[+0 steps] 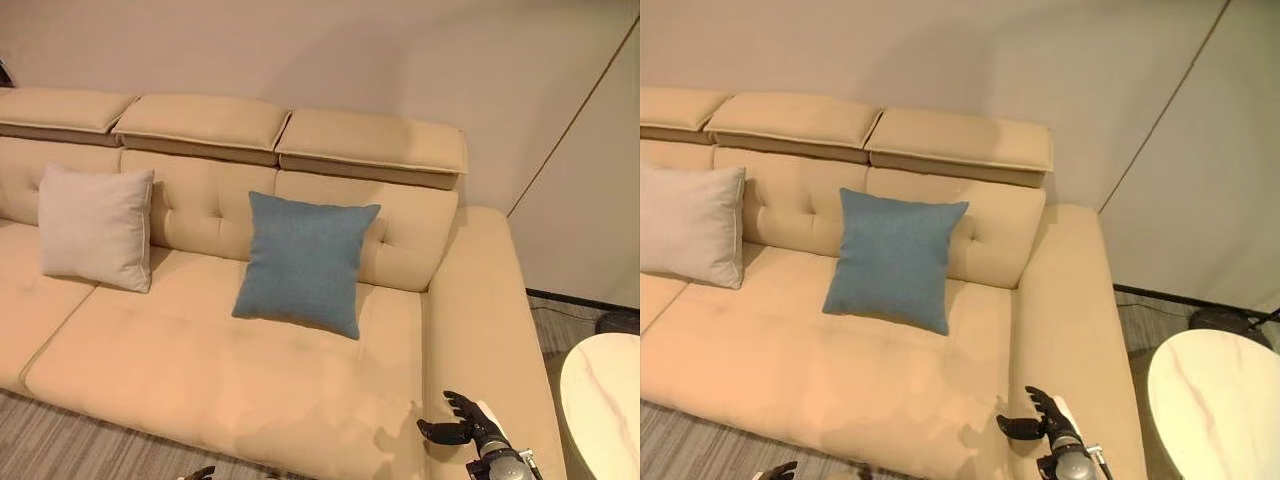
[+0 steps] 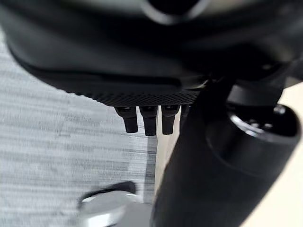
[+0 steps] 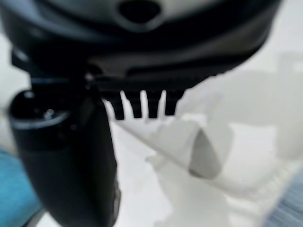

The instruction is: Pick up all the scattered cushions and arrange them neatly on the sofa.

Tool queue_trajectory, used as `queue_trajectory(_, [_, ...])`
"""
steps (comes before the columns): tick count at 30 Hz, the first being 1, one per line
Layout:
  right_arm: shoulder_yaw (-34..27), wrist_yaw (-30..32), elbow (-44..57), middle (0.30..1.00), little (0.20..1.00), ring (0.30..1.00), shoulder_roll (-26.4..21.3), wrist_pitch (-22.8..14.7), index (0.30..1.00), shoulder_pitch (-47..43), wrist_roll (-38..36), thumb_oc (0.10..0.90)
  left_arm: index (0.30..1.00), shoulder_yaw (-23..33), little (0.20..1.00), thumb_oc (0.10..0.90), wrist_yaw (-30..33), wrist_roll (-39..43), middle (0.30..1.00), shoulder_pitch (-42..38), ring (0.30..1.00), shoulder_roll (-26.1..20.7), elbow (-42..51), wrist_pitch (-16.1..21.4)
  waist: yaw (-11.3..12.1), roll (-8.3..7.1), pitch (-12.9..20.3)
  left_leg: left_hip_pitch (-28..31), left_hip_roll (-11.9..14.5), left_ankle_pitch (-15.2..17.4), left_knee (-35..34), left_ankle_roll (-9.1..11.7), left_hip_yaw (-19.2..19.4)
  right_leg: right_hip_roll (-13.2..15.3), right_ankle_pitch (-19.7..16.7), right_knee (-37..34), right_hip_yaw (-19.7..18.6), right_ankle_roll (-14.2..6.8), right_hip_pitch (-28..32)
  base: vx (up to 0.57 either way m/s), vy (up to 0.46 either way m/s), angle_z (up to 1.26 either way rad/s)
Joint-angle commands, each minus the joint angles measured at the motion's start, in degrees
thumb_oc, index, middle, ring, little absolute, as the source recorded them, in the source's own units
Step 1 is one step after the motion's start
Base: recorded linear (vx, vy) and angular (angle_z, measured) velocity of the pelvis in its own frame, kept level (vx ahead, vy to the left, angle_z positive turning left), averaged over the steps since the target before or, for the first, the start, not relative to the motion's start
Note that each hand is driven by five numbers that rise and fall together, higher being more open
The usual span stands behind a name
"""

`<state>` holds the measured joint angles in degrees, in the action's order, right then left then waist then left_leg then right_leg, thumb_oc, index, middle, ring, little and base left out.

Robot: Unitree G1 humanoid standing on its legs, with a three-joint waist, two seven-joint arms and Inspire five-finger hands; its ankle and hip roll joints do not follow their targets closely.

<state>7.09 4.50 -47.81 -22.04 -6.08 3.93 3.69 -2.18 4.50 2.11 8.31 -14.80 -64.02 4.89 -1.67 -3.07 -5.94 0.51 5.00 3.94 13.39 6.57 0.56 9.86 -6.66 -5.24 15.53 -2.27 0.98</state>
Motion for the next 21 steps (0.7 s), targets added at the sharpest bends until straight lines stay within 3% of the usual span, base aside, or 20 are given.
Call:
queue_trajectory(1, [-0.71,1.69,-0.29,0.9,0.9,0.9,-0.88,-1.56,0.9,-4.82,0.74,0.8,0.9,-0.28,0.9,0.8,0.36,0.68,0.9,-2.12,0.9,-0.45,3.48,2.13,0.86,-0.22,0.98,1.76,-0.87,4.03,-2.26,-0.69,-2.95,-2.81,4.79,3.71,-0.95,-3.56,-4.53,-0.1,0.113,0.22])
queue_trajectory(3, [-0.53,2.69,-4.08,0.9,0.9,0.9,-0.47,-0.82,0.9,-6.72,0.71,0.8,0.9,-1.44,0.9,0.8,0.71,1.02,0.9,-3.13,0.9,-0.42,3.15,1.96,0.69,-0.2,0.71,2.54,-3.25,6.37,-5.54,-1.92,-4.9,-1.23,2.99,5.19,-1.57,-4.49,-7.14,-0.2,0.207,0.12])
queue_trajectory(4, [-0.52,2.7,-4.13,0.9,0.9,0.9,-0.46,-0.84,0.9,-6.78,0.71,0.8,0.9,-1.43,0.9,0.8,0.71,1.02,0.9,-3.17,0.9,-0.43,3.12,1.97,0.69,-0.23,0.7,2.52,-3.29,6.34,-5.56,-1.95,-4.89,-1.19,2.98,5.2,-1.58,-4.51,-7.18,-0.19,0.196,-0.09])
queue_trajectory(6, [-0.11,3.02,-6.64,0.9,0.9,0.9,0.41,0.11,0.9,-8.21,0.97,0.8,0.9,-1.82,0.9,0.8,1.13,1.08,0.9,-4.26,0.9,-0.51,1.61,1.82,1.13,-0.72,0.14,2.31,-5.82,6.99,-7.01,-3.38,-5.95,0.69,0.72,5.32,-1.92,-5.99,-9.2,-0.24,0.223,-0.13])
queue_trajectory(11, [0.4,3.48,-8.27,0.9,0.9,0.9,1.54,1.33,0.9,-10.01,2.17,0.8,0.9,-1.31,0.9,0.8,1.61,0.48,0.9,-5.44,0.9,-0.77,-1.16,1.46,1.96,-0.91,-1.05,2.15,-7.6,6.12,-9.25,-5.11,-4.3,3.38,-1.3,6.41,-1.84,-8.29,-12.39,-0.23,0.151,-0.42])
queue_trajectory(13, [0.72,3.55,-9.13,0.9,0.9,0.9,1.9,1.49,0.9,-10.31,1.88,0.8,0.9,-2.93,0.9,0.8,1.93,-1.13,0.9,-6.59,0.9,-1.68,-1.15,1.23,1.8,-0.65,-2.39,0.27,-7.64,5.02,-8.3,-6.11,-3.53,2.67,1.41,10.72,-4.94,-7.9,-12.18,-0.32,0.083,-0.3])
queue_trajectory(15, [0.92,3.71,-10.08,0.9,0.9,0.9,2.05,1.26,0.9,-9.69,1.53,0.8,0.9,-3.0,0.9,0.8,1.86,-1.34,0.9,-6.52,0.9,-2.0,-1.37,0.97,2.14,-0.28,-1.98,-0.87,-7.57,3.5,-8.86,-6.92,-3.05,1.45,4.32,16.18,-5.98,-6.52,-10.44,-0.21,0.056,0.02])
queue_trajectory(17, [0.93,3.59,-10.43,0.9,0.9,0.9,2.31,1.23,0.9,-9.41,1.28,0.8,0.9,-2.98,0.9,0.8,1.84,-1.32,0.9,-6.43,0.9,-2.1,-1.55,0.82,2.25,-0.3,-1.34,-1.16,-7.5,2.98,-9.44,-7.03,-3.14,0.81,5.42,17.25,-6.5,-6.15,-9.75,-0.12,-0.005,-0.06])
queue_trajectory(18, [0.98,3.51,-10.86,0.9,0.9,0.9,2.78,1.04,0.9,-8.78,0.85,0.8,0.9,-2.99,0.9,0.8,1.89,-1.43,0.9,-6.37,0.9,-2.15,-1.82,0.63,3.07,-0.68,-0.13,-2.09,-7.42,2.15,-9.99,-7.1,-2.38,-0.73,7.98,17.18,-7.02,-6.1,-5.91,-0.17,-0.064,-0.12])
queue_trajectory(21, [1.17,3.9,-11.21,0.9,0.9,0.9,3.08,1.36,0.9,-8.8,0.88,0.8,0.9,-2.85,0.9,0.8,2.09,-0.54,0.9,-5.93,0.9,-1.48,-1.76,0.69,4.37,-1.28,1.38,-2.68,-6.99,1.37,-11.3,-6.49,-0.32,-0.15,8.04,11.46,-3.94,-6.01,-2.83,-0.09,-0.106,-0.42])
